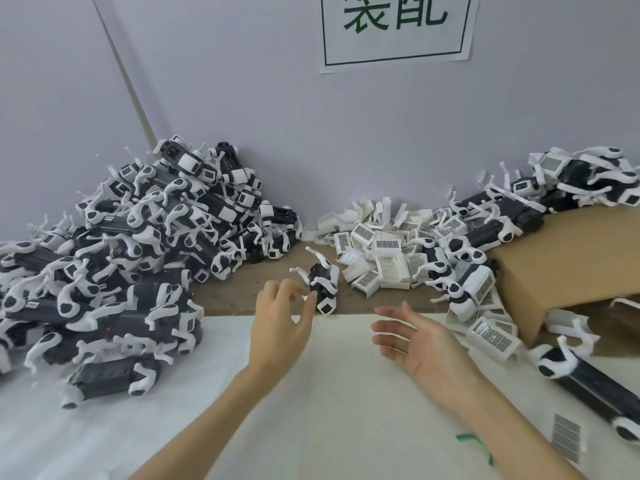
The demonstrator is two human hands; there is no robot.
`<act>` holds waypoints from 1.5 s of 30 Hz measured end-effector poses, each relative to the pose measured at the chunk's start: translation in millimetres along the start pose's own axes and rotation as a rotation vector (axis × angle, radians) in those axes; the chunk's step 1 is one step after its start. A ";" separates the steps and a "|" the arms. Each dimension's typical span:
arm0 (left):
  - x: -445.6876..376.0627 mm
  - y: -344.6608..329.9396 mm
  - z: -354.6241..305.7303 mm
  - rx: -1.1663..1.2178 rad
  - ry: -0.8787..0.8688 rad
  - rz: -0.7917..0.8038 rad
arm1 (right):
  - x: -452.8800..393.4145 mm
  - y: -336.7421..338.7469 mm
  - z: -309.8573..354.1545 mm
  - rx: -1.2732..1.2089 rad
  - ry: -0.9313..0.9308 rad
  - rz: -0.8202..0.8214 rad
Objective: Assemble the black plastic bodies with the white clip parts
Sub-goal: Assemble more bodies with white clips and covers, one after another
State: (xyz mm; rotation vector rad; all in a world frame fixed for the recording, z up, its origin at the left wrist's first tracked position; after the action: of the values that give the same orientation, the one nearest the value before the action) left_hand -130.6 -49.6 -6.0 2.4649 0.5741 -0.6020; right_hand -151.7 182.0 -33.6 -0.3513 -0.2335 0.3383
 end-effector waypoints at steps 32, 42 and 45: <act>60.6 -12.3 -31.4 0.797 0.294 0.338 | 35.4 -5.5 9.3 0.036 0.150 0.019; 64.3 -14.2 -32.6 0.791 0.298 0.419 | 51.7 -3.4 13.3 0.566 0.305 -0.239; 64.3 -17.4 -31.9 0.916 0.351 0.441 | 52.0 -1.3 16.5 0.495 0.379 -0.155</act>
State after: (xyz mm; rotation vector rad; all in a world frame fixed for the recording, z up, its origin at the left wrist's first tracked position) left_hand -77.9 -0.3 -22.2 3.4413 -0.2172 -0.2652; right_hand -108.2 204.5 -9.5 0.0947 0.1960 0.1626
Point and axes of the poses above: each hand's wrist, its own x-axis away from the middle knuckle, its own y-axis out of the back of the hand, z = x × y, the point moved 4 cm from there along -x, towards the middle knuckle, and after that the axes turned 11 degrees about x, right-handed, at the moved point
